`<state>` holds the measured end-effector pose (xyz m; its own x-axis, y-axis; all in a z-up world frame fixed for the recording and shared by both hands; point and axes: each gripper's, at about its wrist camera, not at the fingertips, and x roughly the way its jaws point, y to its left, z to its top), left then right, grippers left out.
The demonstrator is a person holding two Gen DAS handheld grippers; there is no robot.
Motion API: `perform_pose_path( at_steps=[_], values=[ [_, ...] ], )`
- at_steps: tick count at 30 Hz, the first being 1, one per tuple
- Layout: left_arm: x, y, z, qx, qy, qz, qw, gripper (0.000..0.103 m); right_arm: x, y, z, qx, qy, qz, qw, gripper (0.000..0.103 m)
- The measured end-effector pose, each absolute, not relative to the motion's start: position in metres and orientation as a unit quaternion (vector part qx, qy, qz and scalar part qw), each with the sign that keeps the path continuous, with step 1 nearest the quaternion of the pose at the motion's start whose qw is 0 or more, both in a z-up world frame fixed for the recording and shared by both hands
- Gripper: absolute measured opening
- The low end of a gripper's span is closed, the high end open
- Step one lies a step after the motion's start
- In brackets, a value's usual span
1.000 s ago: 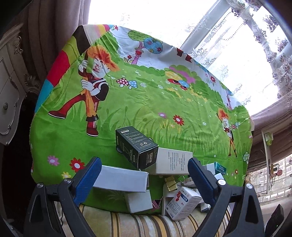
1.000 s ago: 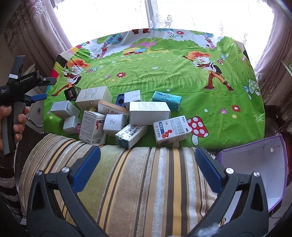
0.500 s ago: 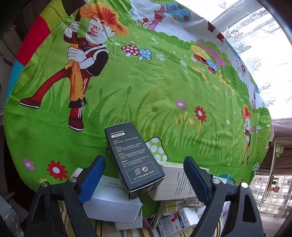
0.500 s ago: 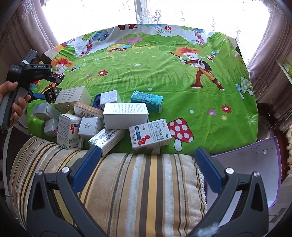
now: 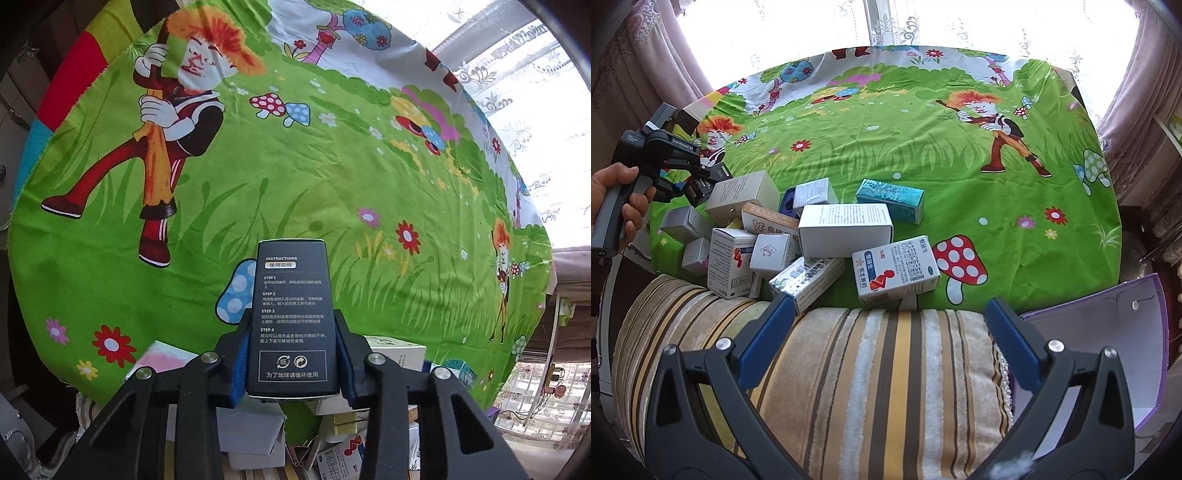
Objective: Organize rigid objects
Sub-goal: 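Reach the left tool to the black instruction box and close on it, then lift the black box with the left tool while the right tool grasps the white-red medicine box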
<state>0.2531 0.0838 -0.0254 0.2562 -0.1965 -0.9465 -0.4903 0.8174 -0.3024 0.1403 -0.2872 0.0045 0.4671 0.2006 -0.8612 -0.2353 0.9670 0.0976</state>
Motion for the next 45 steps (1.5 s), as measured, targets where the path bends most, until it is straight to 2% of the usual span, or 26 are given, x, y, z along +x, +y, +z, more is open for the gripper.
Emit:
perform_pose_path(
  at_steps=[7,12,20,27,30,32,37,45],
  values=[
    [0.218,0.064,0.025,-0.278,0.521,0.062,0.805,0.04,0.151,-0.289,-0.005,-0.009,0.515,0.119,0.849,0.103],
    [0.179,0.025,0.047,-0.274,0.487,-0.004,0.829,0.04,0.165,-0.277,-0.017,-0.051,0.533,0.126,0.835,0.103],
    [0.125,-0.022,0.061,-0.246,0.44,-0.058,0.862,0.04,0.187,-0.261,-0.041,-0.133,0.548,0.118,0.818,0.103],
    [0.107,-0.054,0.052,-0.228,0.445,-0.084,0.862,0.04,0.204,-0.255,-0.058,-0.161,0.555,0.105,0.809,0.103],
    [0.103,-0.067,0.049,-0.216,0.449,-0.093,0.862,0.04,0.205,-0.254,-0.062,-0.161,0.559,0.109,0.806,0.095],
    [0.1,-0.075,0.047,-0.21,0.452,-0.1,0.861,0.04,0.204,-0.256,-0.063,-0.156,0.562,0.112,0.805,0.074],
    [0.094,-0.089,0.045,-0.202,0.456,-0.111,0.859,0.04,0.198,-0.267,-0.056,-0.129,0.551,0.114,0.816,0.074],
    [0.083,-0.122,0.049,-0.192,0.461,-0.159,0.852,0.04,0.155,-0.313,-0.006,-0.058,0.49,0.083,0.866,0.074]
  ],
)
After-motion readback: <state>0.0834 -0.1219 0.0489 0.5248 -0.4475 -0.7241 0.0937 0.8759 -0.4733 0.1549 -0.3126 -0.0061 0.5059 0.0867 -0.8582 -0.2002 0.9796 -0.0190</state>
